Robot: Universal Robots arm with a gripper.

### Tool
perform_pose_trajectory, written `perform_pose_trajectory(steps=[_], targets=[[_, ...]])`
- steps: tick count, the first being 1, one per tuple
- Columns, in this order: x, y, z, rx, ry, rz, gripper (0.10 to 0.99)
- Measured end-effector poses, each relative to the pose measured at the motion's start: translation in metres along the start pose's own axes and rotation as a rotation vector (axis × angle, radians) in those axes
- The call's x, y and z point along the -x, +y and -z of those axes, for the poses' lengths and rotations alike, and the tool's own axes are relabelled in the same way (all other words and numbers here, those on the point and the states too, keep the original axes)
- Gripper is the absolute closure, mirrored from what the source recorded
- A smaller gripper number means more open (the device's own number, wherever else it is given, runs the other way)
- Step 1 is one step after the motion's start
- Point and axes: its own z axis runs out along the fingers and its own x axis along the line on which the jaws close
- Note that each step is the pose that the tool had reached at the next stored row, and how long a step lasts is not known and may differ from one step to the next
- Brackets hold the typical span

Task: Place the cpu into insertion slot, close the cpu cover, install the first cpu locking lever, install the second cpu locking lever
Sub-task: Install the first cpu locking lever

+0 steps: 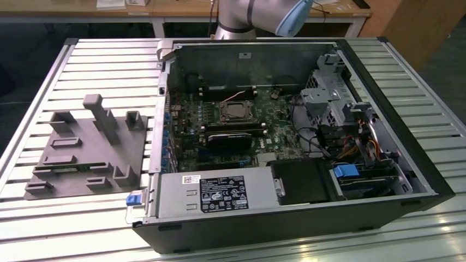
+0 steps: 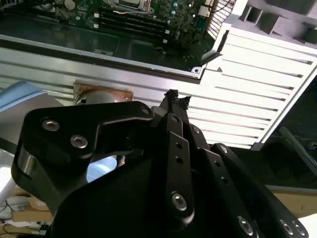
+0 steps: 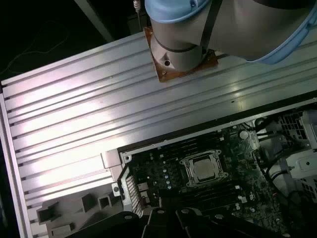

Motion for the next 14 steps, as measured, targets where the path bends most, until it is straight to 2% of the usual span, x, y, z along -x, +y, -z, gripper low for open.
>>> perform_pose_trajectory(steps=[1,2,7,14], targets=[[0.0004,-0.0003,-0.0031,0.0,0.0,0.0,0.984],[0.0019,-0.0015,-0.0158,0.0,0.0,0.0,0.984],[0.0027,-0.0021,-0.0226,0.0,-0.0001,0.0,0.984],[0.0025,-0.002,-0.0214,0.0,0.0,0.0,0.984]])
